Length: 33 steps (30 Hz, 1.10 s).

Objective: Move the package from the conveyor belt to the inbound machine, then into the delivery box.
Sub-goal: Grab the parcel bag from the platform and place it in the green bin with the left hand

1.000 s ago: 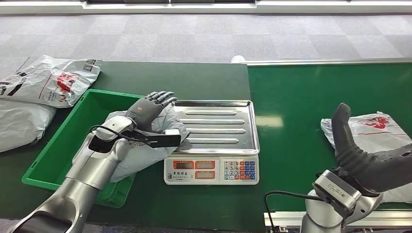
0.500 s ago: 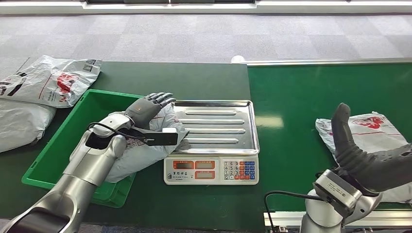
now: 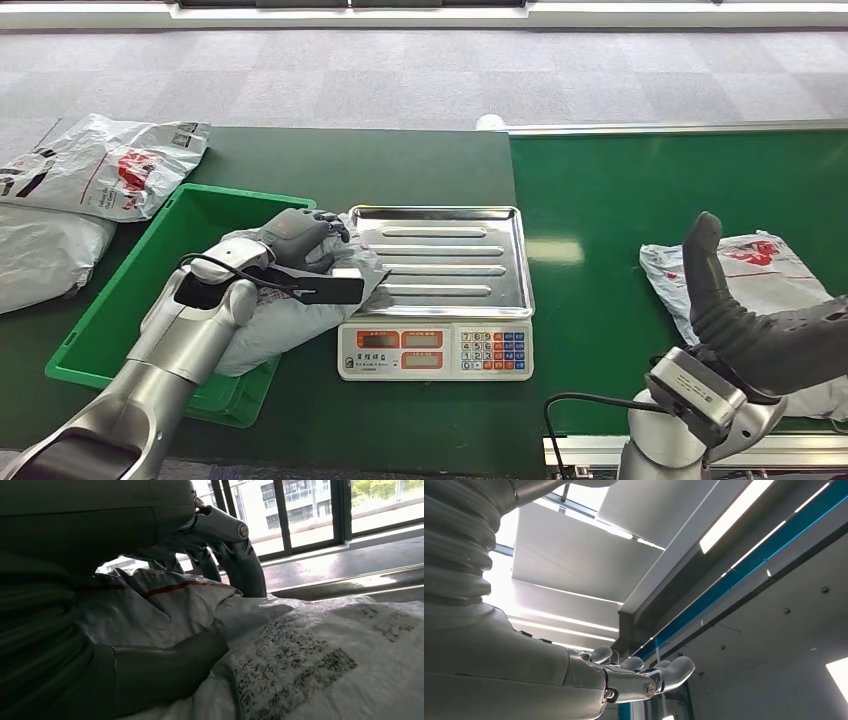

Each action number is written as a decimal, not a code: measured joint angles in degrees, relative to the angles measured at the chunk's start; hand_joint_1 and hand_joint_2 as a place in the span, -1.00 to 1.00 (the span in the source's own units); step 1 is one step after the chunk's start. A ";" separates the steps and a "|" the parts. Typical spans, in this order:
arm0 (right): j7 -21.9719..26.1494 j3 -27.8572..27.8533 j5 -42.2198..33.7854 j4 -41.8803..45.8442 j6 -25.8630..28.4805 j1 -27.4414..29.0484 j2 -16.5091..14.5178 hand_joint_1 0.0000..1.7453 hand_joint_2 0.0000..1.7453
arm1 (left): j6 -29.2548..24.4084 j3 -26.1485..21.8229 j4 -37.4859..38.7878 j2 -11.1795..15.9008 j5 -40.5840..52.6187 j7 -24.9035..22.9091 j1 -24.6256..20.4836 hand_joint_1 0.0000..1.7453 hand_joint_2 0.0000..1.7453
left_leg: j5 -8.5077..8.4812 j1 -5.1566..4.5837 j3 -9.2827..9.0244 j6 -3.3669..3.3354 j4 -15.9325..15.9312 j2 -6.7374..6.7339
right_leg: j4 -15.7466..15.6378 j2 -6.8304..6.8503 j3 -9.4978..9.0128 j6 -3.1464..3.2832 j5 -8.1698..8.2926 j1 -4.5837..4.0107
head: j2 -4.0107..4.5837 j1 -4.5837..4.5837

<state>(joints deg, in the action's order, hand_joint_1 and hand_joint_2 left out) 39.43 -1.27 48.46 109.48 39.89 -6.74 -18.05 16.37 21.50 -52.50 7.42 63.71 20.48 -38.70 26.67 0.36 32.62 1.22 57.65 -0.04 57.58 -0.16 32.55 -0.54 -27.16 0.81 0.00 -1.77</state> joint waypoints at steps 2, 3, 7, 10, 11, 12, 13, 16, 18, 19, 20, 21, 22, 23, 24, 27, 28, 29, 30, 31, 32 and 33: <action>0.00 0.00 0.00 0.00 0.00 0.00 0.00 -1.00 1.00 | 0.00 0.08 -0.01 0.05 0.00 0.00 0.00 1.00 1.00 | 0.00 0.00 0.00 0.00 0.00 -0.01 | 0.00 0.00 0.00 0.00 0.00 0.00 | 0.00 0.00; 0.00 0.00 0.00 0.00 0.00 0.00 0.00 -1.00 1.00 | 0.00 0.11 -0.02 0.07 0.00 0.00 0.00 1.00 1.00 | 0.00 0.00 0.00 0.00 0.00 -0.01 | 0.00 0.00 0.01 0.00 0.00 0.00 | 0.00 0.00; 0.00 0.00 0.00 0.00 0.00 0.00 0.00 -1.00 1.00 | 0.00 0.20 -0.02 0.12 0.00 0.00 0.00 1.00 1.00 | 0.00 0.00 0.00 0.00 0.00 -0.01 | 0.00 0.00 0.02 0.00 0.00 0.00 | 0.00 0.00; 0.00 0.00 0.00 0.00 0.00 0.00 0.00 -1.00 1.00 | 0.00 0.24 -0.02 0.14 0.00 0.00 0.00 1.00 1.00 | 0.00 0.00 0.00 0.00 0.00 -0.02 | 0.00 0.00 0.03 0.01 0.00 -0.01 | 0.00 0.00; 0.00 0.00 0.00 0.00 0.00 0.00 0.00 -1.00 1.00 | 0.00 0.25 -0.02 0.14 0.00 0.00 0.00 1.00 1.00 | 0.00 0.00 0.00 0.00 0.00 -0.02 | 0.00 0.00 0.03 0.01 0.00 -0.01 | 0.00 0.00; 0.00 0.00 0.00 0.00 0.00 0.00 0.00 -1.00 1.00 | 0.00 0.27 -0.02 0.14 0.00 0.00 0.00 1.00 1.00 | 0.00 0.00 0.00 0.00 0.00 -0.02 | 0.00 0.00 0.03 0.01 0.00 -0.01 | 0.00 0.00; 0.00 0.00 0.00 0.00 0.00 0.00 0.00 -1.00 1.00 | 0.00 0.28 -0.02 0.14 0.00 0.00 0.00 1.00 1.00 | 0.00 0.00 0.00 0.00 0.00 -0.02 | 0.00 0.00 0.03 0.01 0.00 -0.01 | 0.00 0.00; 0.00 0.00 0.00 0.00 0.00 0.00 0.00 -1.00 1.00 | 0.00 0.31 -0.02 0.16 -0.02 0.04 0.00 1.00 1.00 | 0.00 0.00 0.01 0.00 0.00 -0.02 | 0.00 0.00 0.03 0.01 0.00 -0.01 | 0.00 0.00; 0.00 0.00 -0.01 0.00 0.00 0.00 0.00 -1.00 1.00 | 0.09 0.36 -0.02 0.26 -0.24 0.19 0.00 1.00 1.00 | 0.00 0.00 0.01 0.00 0.00 -0.02 | 0.00 0.00 0.03 0.00 0.00 -0.01 | 0.00 0.00; 0.00 0.00 -0.01 0.00 0.00 0.00 0.00 -1.00 1.00 | 0.18 0.39 -0.02 0.35 -0.41 0.30 0.00 1.00 1.00 | 0.00 0.00 0.01 0.00 0.00 -0.03 | 0.00 0.00 0.03 0.00 0.00 -0.01 | 0.00 0.00; 0.00 0.00 -0.02 0.00 0.00 0.00 0.00 -1.00 1.00 | 0.35 0.42 -0.03 0.44 -0.61 0.43 0.00 1.00 1.00 | 0.00 0.00 0.00 0.00 0.00 -0.03 | 0.00 0.00 0.03 0.00 0.00 -0.01 | 0.00 0.00; 0.00 0.00 -0.02 0.00 0.00 0.01 0.00 -1.00 1.00 | 0.55 0.45 -0.03 0.53 -0.75 0.55 -0.01 1.00 1.00 | 0.00 0.00 0.00 0.00 0.00 -0.03 | 0.00 0.00 0.03 0.00 0.00 -0.01 | 0.00 0.00; 0.00 0.00 -0.02 0.00 0.00 0.01 0.00 -1.00 1.00 | 0.74 0.48 -0.04 0.61 -0.85 0.68 -0.01 1.00 1.00 | 0.00 0.00 0.00 0.00 0.00 -0.03 | 0.00 -0.01 0.03 0.00 0.00 -0.01 | 0.00 0.00; 0.01 0.00 -0.04 0.00 0.00 0.01 0.00 -1.00 1.00 | 0.90 0.51 -0.06 0.69 -0.90 0.80 -0.01 1.00 1.00 | 0.00 0.00 0.00 0.00 0.00 -0.03 | 0.00 -0.01 0.03 0.01 0.00 -0.01 | 0.00 0.00; 0.04 0.00 -0.11 0.00 0.00 0.02 0.00 -1.00 1.00 | 0.99 0.55 -0.07 0.78 -0.91 0.90 -0.01 1.00 1.00 | 0.00 0.00 0.00 0.00 0.00 -0.03 | 0.00 -0.01 0.04 0.01 0.00 -0.01 | 0.00 0.00; 0.21 -0.01 -0.46 0.00 0.00 0.04 0.00 -1.00 1.00 | 1.05 0.73 -0.17 1.11 -0.95 1.05 0.00 1.00 1.00 | 0.00 0.00 0.00 0.00 0.00 -0.04 | 0.00 -0.01 0.04 0.01 0.00 -0.01 | 0.00 0.00; 0.26 -0.01 -0.51 0.00 0.00 0.05 0.00 -1.00 1.00 | 0.36 0.77 -0.39 1.22 -0.96 1.02 0.10 1.00 1.00 | 0.00 0.00 0.00 0.00 0.00 -0.05 | 0.00 -0.01 0.05 0.01 0.00 -0.01 | 0.00 0.00; 0.27 -0.02 -0.46 0.02 0.00 0.08 0.00 -1.00 1.00 | -1.67 0.68 -0.97 1.31 -0.67 0.61 0.44 1.00 1.00 | 0.00 0.00 0.00 0.00 0.00 -0.06 | 0.01 -0.03 0.06 0.01 0.00 -0.01 | 0.00 0.00; 0.15 -0.03 -0.25 0.05 0.01 0.15 0.00 -1.00 1.00 | -5.28 0.35 -1.91 1.29 0.30 -0.59 1.02 1.00 1.00 | 0.00 0.00 0.00 0.01 0.00 -0.09 | 0.01 -0.04 0.09 0.01 0.01 -0.01 | 0.00 0.01; -0.22 -0.05 0.22 0.21 0.02 0.31 0.00 -1.00 1.00 | -11.40 -0.30 -3.43 1.04 2.46 -3.22 1.79 1.00 1.00 | -0.01 0.01 0.03 0.02 0.00 -0.10 | 0.01 -0.06 0.14 0.03 0.02 -0.01 | 0.00 0.01; -0.77 -0.05 0.83 0.52 0.04 0.58 0.00 -1.00 1.00 | -18.53 -1.32 -5.42 0.57 5.31 -6.74 2.55 1.00 1.00 | -0.02 0.01 0.08 0.03 0.01 -0.11 | 0.01 -0.08 0.21 0.04 0.03 -0.02 | 0.00 0.01; -1.43 -0.04 1.52 0.92 0.05 0.89 0.00 -1.00 1.00 | -25.62 -2.63 -7.67 0.02 8.24 -10.49 3.04 1.00 1.00 | -0.03 0.02 0.16 0.04 0.02 -0.11 | 0.01 -0.08 0.28 0.05 0.05 -0.03 | 0.00 0.01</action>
<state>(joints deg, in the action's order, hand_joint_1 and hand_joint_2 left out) 38.00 -1.31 49.97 110.40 39.94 -5.85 -18.05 -9.24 18.86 -60.17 7.44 71.95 9.99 -35.66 26.64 0.38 32.78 1.26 57.67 -0.15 57.59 -0.24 32.82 -0.50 -27.12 0.78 0.00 -1.76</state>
